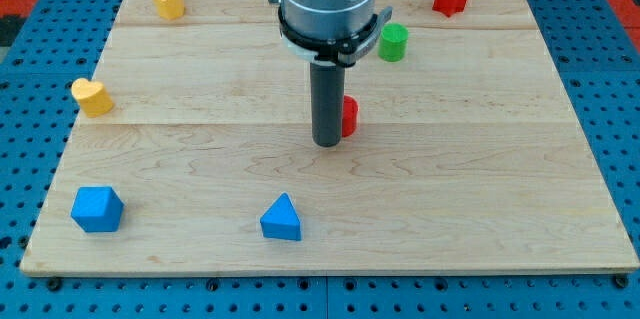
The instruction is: Move red circle towards top center
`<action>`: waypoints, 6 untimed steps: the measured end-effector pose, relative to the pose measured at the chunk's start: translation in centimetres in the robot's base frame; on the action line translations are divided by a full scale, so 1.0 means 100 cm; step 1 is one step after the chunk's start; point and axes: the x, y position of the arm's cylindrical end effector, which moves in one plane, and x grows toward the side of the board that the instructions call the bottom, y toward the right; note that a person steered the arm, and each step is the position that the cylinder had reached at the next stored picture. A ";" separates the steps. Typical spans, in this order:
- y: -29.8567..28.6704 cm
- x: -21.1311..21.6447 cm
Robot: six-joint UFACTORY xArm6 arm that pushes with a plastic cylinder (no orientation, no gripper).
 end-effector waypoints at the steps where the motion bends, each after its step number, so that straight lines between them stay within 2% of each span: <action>1: 0.011 -0.002; 3: 0.032 -0.002; 4: 0.033 -0.012; 5: 0.029 -0.044; 6: 0.054 -0.025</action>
